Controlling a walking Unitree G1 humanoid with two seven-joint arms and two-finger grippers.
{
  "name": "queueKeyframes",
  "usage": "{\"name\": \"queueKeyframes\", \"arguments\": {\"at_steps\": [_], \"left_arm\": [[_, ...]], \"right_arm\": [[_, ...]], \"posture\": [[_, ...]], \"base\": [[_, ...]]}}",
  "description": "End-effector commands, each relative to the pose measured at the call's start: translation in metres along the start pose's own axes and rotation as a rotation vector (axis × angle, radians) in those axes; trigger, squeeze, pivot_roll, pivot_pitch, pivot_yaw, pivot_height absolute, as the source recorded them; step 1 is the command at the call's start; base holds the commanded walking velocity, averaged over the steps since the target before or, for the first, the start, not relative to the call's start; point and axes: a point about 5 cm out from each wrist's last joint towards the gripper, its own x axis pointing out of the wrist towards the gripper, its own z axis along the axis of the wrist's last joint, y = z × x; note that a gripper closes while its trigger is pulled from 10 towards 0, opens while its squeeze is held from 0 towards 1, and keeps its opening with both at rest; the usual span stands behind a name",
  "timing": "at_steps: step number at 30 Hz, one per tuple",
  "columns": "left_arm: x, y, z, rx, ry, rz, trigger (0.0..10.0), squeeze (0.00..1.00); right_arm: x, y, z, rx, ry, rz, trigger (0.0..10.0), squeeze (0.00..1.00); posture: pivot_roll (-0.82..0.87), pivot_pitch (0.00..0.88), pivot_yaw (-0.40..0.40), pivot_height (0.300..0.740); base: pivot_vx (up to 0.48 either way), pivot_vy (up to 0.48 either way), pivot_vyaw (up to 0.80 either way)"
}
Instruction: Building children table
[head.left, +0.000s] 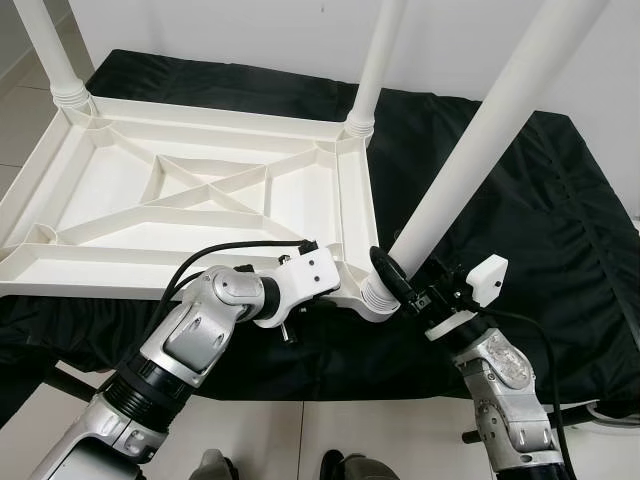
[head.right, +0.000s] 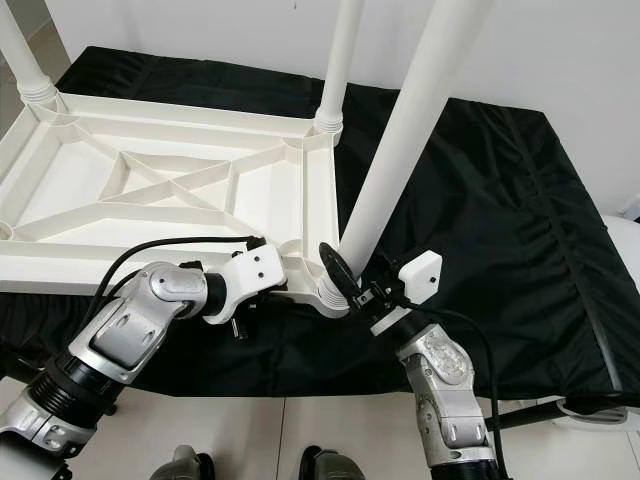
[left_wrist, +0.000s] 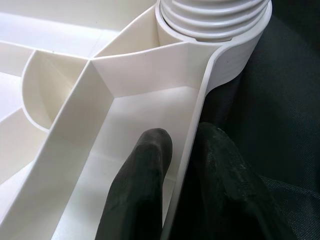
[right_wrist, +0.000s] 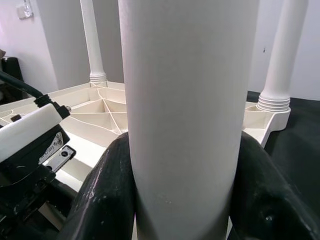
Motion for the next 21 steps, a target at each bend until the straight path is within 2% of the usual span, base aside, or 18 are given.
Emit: {"name": "queueKeyframes", "arguments": {"at_steps": [1, 9, 14, 21], "left_arm": [[-0.003, 0.006, 0.016, 0.059, -0.037, 0.057, 10.0, 0.00], [-0.003, 0.008, 0.016, 0.062, -0.035, 0.056, 10.0, 0.00], [-0.004, 0.010, 0.016, 0.064, -0.033, 0.059, 10.0, 0.00], [-0.004, 0.011, 0.016, 0.066, -0.031, 0.061, 10.0, 0.00]], "right_arm": [[-0.016, 0.002, -0.030, 0.056, 0.165, -0.078, 10.0, 0.00], [-0.016, 0.003, -0.027, 0.027, 0.148, -0.146, 10.0, 0.00], [-0.015, 0.009, -0.026, 0.006, 0.144, -0.193, 10.0, 0.00], [-0.013, 0.015, -0.025, 0.010, 0.137, -0.201, 10.0, 0.00]], "posture": [[-0.02, 0.156, -0.071, 0.740], [-0.02, 0.158, -0.065, 0.740], [-0.02, 0.158, -0.064, 0.740], [-0.02, 0.159, -0.064, 0.740]], "base": [[0.000, 0.000, 0.00], [0.000, 0.000, 0.00], [0.000, 0.000, 0.00], [0.000, 0.000, 0.00]]}}
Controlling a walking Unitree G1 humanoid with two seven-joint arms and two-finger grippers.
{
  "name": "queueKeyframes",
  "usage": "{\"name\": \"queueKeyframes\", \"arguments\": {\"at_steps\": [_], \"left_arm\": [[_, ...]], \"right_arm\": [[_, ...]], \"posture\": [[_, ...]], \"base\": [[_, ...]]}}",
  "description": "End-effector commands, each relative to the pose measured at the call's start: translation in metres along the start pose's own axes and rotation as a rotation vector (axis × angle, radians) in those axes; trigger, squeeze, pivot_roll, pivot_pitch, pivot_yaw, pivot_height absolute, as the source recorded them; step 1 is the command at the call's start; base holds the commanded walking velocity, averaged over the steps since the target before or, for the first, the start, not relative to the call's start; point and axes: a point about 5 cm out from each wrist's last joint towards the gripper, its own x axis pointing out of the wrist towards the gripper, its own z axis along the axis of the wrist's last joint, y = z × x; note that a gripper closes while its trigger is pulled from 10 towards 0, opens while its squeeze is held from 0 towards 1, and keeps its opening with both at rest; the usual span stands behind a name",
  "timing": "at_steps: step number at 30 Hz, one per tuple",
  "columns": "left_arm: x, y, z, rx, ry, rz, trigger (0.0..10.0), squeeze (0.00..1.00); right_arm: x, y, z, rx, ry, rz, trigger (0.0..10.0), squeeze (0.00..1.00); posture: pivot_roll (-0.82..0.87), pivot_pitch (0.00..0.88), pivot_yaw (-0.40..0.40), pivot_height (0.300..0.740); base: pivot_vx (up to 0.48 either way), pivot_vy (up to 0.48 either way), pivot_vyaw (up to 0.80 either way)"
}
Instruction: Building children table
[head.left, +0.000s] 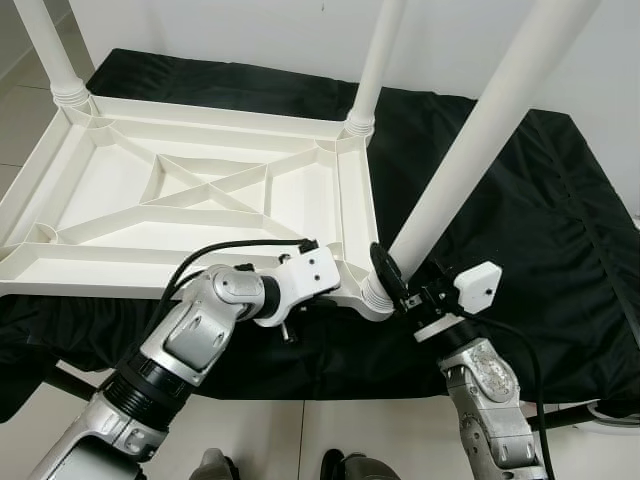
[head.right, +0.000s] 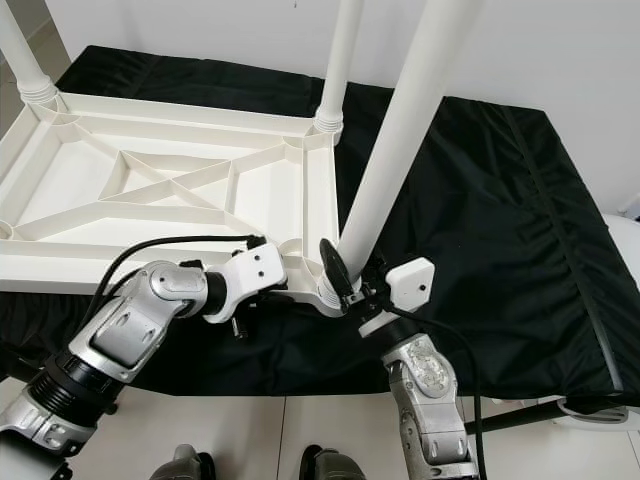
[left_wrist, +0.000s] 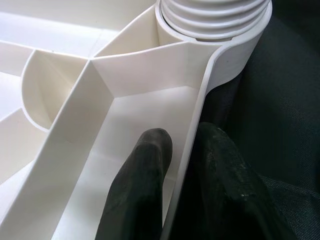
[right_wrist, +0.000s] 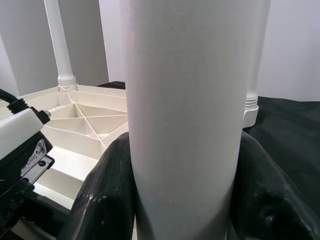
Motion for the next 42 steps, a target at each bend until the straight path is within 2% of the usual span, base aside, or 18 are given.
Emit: {"name": "queueKeyframes", "arguments": {"at_steps": [1, 16, 19, 29, 34, 42], "left_arm": [[-0.004, 0.009, 0.016, 0.062, -0.034, 0.059, 10.0, 0.00], [-0.008, 0.011, 0.014, 0.060, -0.023, 0.066, 10.0, 0.00], [-0.009, 0.013, 0.015, 0.062, -0.021, 0.067, 10.0, 0.00], [-0.011, 0.013, 0.013, 0.068, -0.010, 0.057, 10.0, 0.00], [-0.010, 0.013, 0.015, 0.068, -0.013, 0.055, 10.0, 0.00], [-0.010, 0.012, 0.015, 0.065, -0.014, 0.057, 10.0, 0.00]], "right_arm": [[-0.014, 0.001, -0.026, 0.029, 0.152, -0.046, 10.0, 0.00], [-0.015, 0.010, -0.025, 0.020, 0.150, -0.155, 10.0, 0.00], [-0.017, 0.009, -0.025, 0.004, 0.151, -0.250, 10.0, 0.00], [-0.019, 0.016, -0.025, 0.011, 0.154, -0.351, 10.0, 0.00], [-0.019, 0.020, -0.024, -0.027, 0.162, -0.424, 10.0, 0.00], [-0.018, 0.018, -0.024, -0.055, 0.174, -0.477, 10.0, 0.00]], "posture": [[-0.01, 0.160, -0.064, 0.740], [0.00, 0.170, -0.054, 0.740], [0.00, 0.180, -0.037, 0.740], [0.01, 0.179, -0.028, 0.740], [0.01, 0.173, -0.033, 0.740], [0.01, 0.171, -0.041, 0.740]], "base": [[0.000, 0.000, 0.00], [0.000, 0.000, 0.00], [0.000, 0.000, 0.00], [0.000, 0.000, 0.00], [0.000, 0.000, 0.00], [0.000, 0.000, 0.00]]}}
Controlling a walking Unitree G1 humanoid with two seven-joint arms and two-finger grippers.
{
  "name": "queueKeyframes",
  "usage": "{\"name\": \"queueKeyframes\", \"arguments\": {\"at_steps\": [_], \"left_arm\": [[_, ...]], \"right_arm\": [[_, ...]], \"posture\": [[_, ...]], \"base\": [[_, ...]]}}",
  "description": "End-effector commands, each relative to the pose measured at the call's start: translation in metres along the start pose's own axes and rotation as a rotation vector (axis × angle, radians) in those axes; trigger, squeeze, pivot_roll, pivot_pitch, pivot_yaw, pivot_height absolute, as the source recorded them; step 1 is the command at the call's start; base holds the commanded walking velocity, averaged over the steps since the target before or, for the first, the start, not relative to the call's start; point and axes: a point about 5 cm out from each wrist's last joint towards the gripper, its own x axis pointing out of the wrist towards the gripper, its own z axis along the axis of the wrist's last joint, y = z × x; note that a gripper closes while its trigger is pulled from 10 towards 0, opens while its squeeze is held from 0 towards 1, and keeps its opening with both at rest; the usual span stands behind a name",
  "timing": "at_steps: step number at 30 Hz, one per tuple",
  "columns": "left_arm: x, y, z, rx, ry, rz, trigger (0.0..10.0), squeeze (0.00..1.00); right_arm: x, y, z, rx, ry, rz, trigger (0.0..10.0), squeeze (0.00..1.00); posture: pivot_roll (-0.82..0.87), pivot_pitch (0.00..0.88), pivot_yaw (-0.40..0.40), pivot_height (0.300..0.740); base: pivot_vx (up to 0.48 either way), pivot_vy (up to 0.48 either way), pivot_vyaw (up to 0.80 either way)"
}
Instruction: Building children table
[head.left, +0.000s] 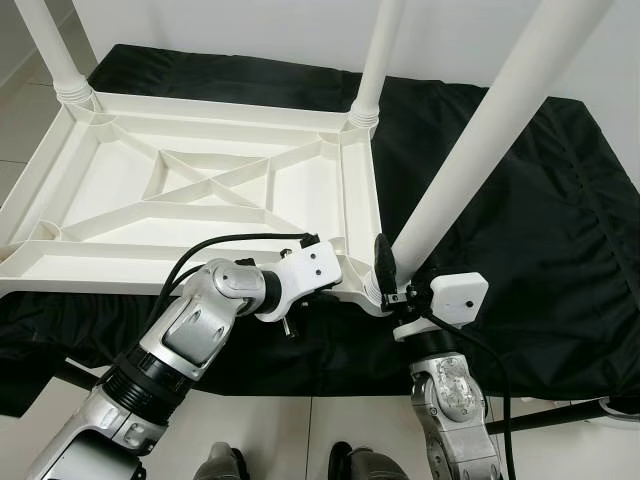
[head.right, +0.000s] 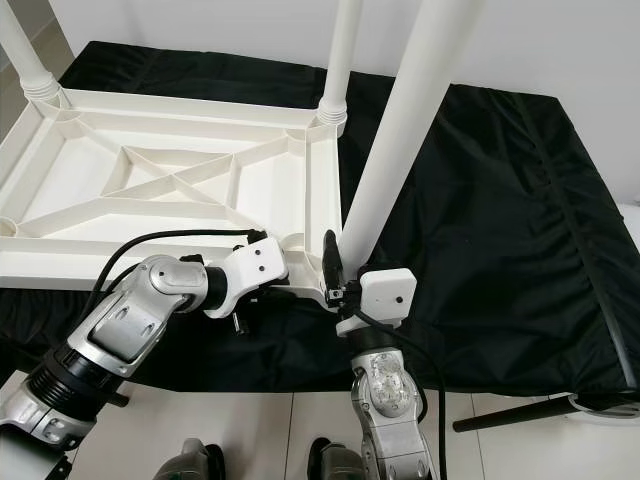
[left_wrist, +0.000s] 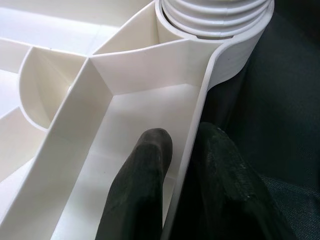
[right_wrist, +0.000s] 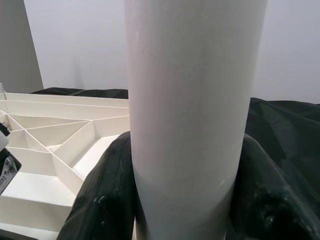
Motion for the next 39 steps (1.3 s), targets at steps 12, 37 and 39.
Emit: {"name": "queueKeyframes", "arguments": {"at_steps": [12, 37, 39], "left_arm": [[-0.008, 0.007, 0.010, 0.051, -0.016, 0.054, 10.0, 0.00], [-0.010, 0.008, 0.012, 0.051, -0.017, 0.059, 10.0, 0.00], [-0.010, 0.009, 0.012, 0.051, -0.018, 0.061, 10.0, 0.00]], "right_arm": [[-0.017, -0.014, -0.039, -0.003, 0.261, -0.164, 10.0, 0.00], [-0.025, -0.024, -0.069, 0.025, 0.495, -0.213, 10.0, 0.00], [-0.033, -0.027, -0.076, -0.003, 0.530, -0.220, 10.0, 0.00]], "posture": [[0.01, 0.165, -0.042, 0.740], [0.02, 0.177, -0.039, 0.740], [0.02, 0.179, -0.037, 0.740]], "base": [[0.000, 0.000, 0.00], [0.000, 0.000, 0.00], [0.000, 0.000, 0.00]]}}
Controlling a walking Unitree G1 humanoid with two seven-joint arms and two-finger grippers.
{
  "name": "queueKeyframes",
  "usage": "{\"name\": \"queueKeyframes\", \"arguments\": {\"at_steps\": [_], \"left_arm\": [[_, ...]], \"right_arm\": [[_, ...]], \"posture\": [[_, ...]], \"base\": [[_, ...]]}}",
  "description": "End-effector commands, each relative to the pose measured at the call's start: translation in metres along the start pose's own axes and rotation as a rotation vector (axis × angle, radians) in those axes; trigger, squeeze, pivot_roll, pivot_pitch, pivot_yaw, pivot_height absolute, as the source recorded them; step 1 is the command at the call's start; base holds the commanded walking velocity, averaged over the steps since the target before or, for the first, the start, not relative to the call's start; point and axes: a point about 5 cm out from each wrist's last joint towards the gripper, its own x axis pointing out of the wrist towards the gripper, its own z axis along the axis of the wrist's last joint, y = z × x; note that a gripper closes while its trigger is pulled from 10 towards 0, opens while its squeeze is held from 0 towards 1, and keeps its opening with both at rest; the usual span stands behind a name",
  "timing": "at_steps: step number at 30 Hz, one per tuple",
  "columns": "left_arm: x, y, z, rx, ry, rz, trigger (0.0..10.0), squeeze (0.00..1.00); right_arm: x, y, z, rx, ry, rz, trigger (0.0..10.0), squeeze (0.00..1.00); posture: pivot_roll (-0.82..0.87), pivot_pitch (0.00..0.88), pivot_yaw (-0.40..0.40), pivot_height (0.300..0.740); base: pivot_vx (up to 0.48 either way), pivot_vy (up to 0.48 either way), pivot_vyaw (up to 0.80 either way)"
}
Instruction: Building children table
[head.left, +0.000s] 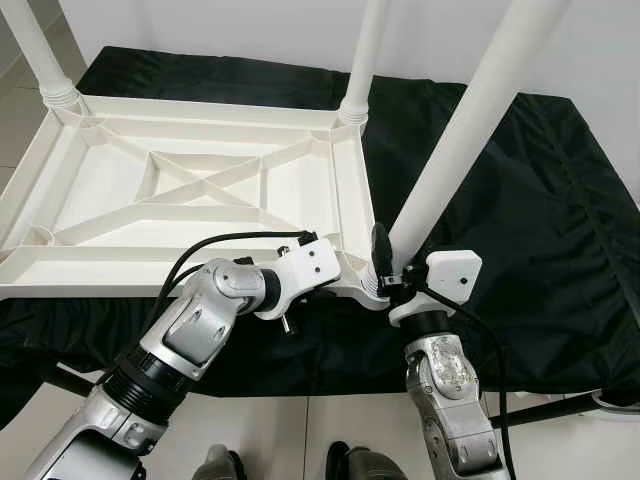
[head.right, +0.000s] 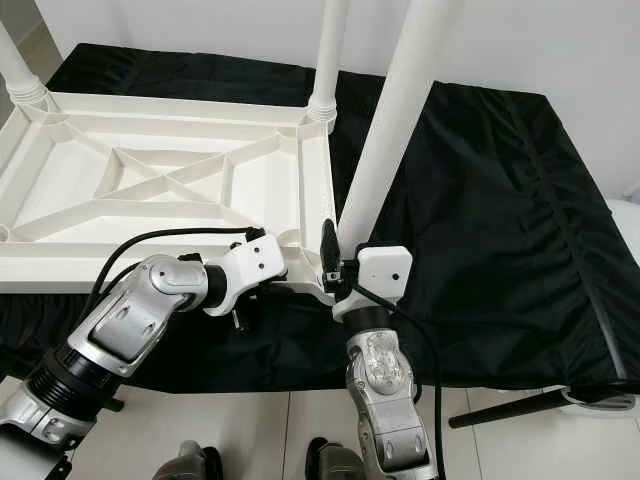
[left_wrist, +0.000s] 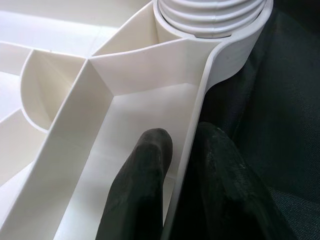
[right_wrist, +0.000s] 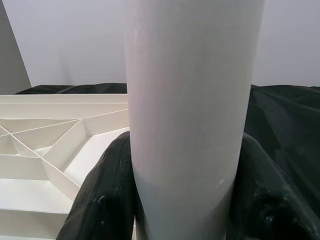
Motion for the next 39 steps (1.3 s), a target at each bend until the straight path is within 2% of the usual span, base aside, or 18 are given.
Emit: {"name": "queueKeyframes", "arguments": {"at_steps": [1, 3, 6, 8, 13, 14, 15, 22, 29, 30, 32, 33, 39], "left_arm": [[-0.010, 0.009, 0.013, 0.060, -0.030, 0.057, 10.0, 0.00], [-0.010, 0.009, 0.013, 0.059, -0.031, 0.058, 10.0, 0.00], [-0.010, 0.009, 0.014, 0.061, -0.031, 0.060, 10.0, 0.00], [-0.009, 0.012, 0.014, 0.064, -0.024, 0.076, 10.0, 0.00], [-0.009, 0.013, 0.014, 0.061, -0.019, 0.083, 10.0, 0.00], [-0.009, 0.013, 0.014, 0.045, -0.027, 0.076, 10.0, 0.07], [-0.009, 0.013, 0.015, 0.022, -0.041, 0.074, 10.0, 1.00], [-0.010, 0.012, 0.018, 0.020, -0.065, 0.062, 10.0, 1.00], [-0.011, 0.012, 0.019, 0.038, -0.061, 0.064, 10.0, 1.00], [-0.011, 0.013, 0.019, 0.037, -0.060, 0.068, 10.0, 0.90], [-0.011, 0.013, 0.019, 0.037, -0.061, 0.070, 10.0, 0.90], [-0.011, 0.014, 0.019, 0.037, -0.061, 0.071, 10.0, 0.00], [-0.012, 0.017, 0.021, 0.041, -0.065, 0.080, 10.0, 0.00]], "right_arm": [[-0.041, -0.034, -0.077, -0.051, 0.449, -0.211, 10.0, 0.00], [-0.042, -0.035, -0.077, -0.063, 0.448, -0.211, 10.0, 0.00], [-0.034, -0.033, -0.068, -0.055, 0.394, -0.197, 10.0, 0.00], [-0.022, -0.029, -0.055, -0.053, 0.315, -0.170, 10.0, 0.00], [-0.016, -0.027, -0.045, -0.054, 0.263, -0.140, 10.0, 0.00], [-0.011, -0.028, -0.039, -0.056, 0.228, -0.133, 10.0, 0.00], [-0.009, -0.028, -0.036, -0.054, 0.212, -0.124, 10.0, 0.00], [0.006, -0.029, -0.022, -0.045, 0.132, -0.103, 10.0, 0.00], [0.014, -0.030, -0.018, -0.044, 0.105, -0.076, 10.0, 0.00], [0.016, -0.029, -0.015, -0.037, 0.089, -0.064, 10.0, 0.00], [0.018, -0.029, -0.013, -0.033, 0.078, -0.055, 10.0, 0.00], [0.020, -0.028, -0.010, -0.022, 0.057, -0.047, 10.0, 0.00], [0.028, -0.026, 0.007, -0.005, -0.023, -0.006, 10.0, 0.00]], "posture": [[0.02, 0.179, -0.037, 0.740], [0.02, 0.180, -0.037, 0.740], [0.02, 0.180, -0.037, 0.740], [0.02, 0.177, -0.040, 0.740], [0.01, 0.177, -0.041, 0.740], [0.01, 0.175, -0.043, 0.740], [0.01, 0.174, -0.046, 0.740], [0.01, 0.164, -0.055, 0.740], [0.02, 0.158, -0.058, 0.740], [0.02, 0.154, -0.059, 0.740], [0.02, 0.153, -0.059, 0.740], [0.02, 0.150, -0.059, 0.740], [0.01, 0.142, -0.057, 0.740]], "base": [[0.000, 0.000, 0.00], [0.000, 0.000, 0.00], [0.000, 0.000, 0.00], [0.000, 0.000, 0.00], [0.000, 0.000, 0.00], [0.000, 0.000, 0.00], [0.000, 0.000, 0.00], [0.000, 0.000, 0.00], [0.000, 0.000, 0.00], [0.000, 0.000, 0.00], [0.000, 0.000, 0.00], [0.000, 0.000, 0.00], [0.000, 0.000, 0.00]]}}
